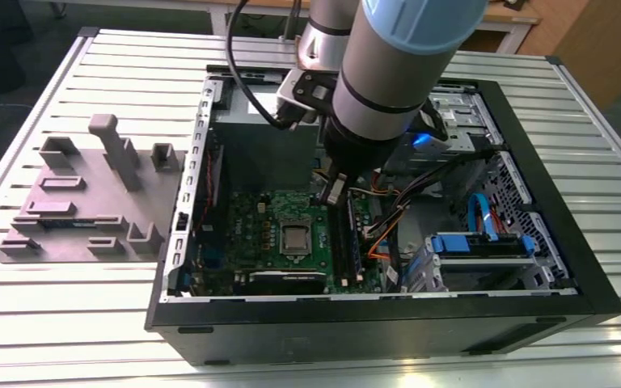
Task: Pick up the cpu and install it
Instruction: 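Install the first cpu locking lever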
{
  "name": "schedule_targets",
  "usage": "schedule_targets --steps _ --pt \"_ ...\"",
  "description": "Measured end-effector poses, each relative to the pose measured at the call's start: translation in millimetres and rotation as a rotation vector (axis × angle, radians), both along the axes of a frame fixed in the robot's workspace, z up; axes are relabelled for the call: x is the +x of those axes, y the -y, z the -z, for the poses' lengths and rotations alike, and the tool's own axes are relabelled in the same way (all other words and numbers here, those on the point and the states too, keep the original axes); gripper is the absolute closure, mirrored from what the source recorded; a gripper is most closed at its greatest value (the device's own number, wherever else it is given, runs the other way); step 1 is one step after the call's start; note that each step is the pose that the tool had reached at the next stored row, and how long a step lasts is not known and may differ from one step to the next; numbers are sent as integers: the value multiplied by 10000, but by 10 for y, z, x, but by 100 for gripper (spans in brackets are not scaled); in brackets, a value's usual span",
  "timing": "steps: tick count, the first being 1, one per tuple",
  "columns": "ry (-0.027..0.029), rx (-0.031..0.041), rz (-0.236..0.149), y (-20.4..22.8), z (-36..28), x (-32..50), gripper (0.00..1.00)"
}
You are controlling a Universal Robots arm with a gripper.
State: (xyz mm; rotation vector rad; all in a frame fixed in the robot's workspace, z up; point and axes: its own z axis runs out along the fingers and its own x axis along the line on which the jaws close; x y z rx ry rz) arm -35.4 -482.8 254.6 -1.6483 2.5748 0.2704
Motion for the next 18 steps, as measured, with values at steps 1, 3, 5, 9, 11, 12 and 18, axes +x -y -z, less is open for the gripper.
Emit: schedule_targets --steps 1,3,5,9,11,12,18 --pt "-8 -2 76 -5 14 0 90" --pt "-18 -4 248 -16 40 1 90" --pt "-33 -3 278 -45 59 1 90" --pt "-42 42 277 -97 89 2 90" --pt "-43 69 276 -111 114 2 90" --pt "-45 79 277 -118 123 2 90" --pt "-45 111 469 -156 180 2 90"
